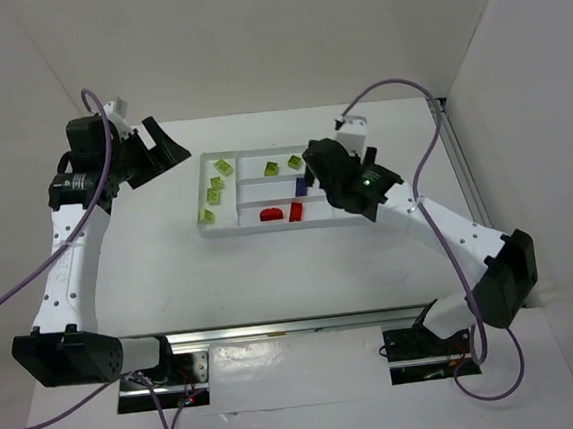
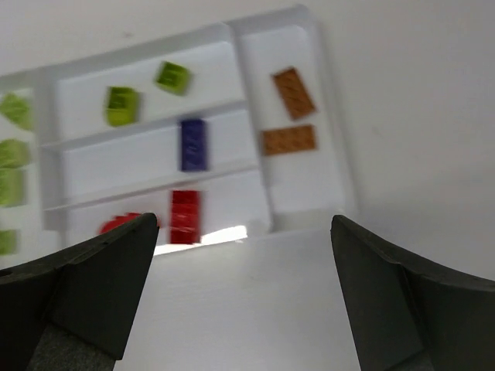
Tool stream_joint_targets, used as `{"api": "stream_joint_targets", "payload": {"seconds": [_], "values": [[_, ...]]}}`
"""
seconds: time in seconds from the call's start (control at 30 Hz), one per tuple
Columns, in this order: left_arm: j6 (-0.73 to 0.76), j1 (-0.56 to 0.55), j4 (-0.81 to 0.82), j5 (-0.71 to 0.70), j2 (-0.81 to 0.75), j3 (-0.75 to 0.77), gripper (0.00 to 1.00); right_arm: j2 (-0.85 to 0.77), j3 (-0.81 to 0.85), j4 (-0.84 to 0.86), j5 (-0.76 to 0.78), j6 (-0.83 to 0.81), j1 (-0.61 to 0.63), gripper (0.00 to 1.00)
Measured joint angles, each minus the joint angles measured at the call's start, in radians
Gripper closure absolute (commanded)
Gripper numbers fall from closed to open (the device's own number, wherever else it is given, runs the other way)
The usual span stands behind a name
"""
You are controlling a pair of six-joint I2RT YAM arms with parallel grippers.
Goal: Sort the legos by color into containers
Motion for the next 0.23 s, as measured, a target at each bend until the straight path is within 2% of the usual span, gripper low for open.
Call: {"api": "stream_joint_targets", "payload": {"seconds": [0.13, 0.23], "values": [[0.001, 0.000, 0.008, 0.021, -0.023, -0.036, 0.01, -0.099, -0.177, -0.177, 0.092, 0.119, -0.012, 0.00], [0.002, 0.000, 0.019, 0.048, -0.039, -0.056, 0.01, -0.167, -0.288, -0.259, 0.104, 0.198, -0.012, 0.01]]}}
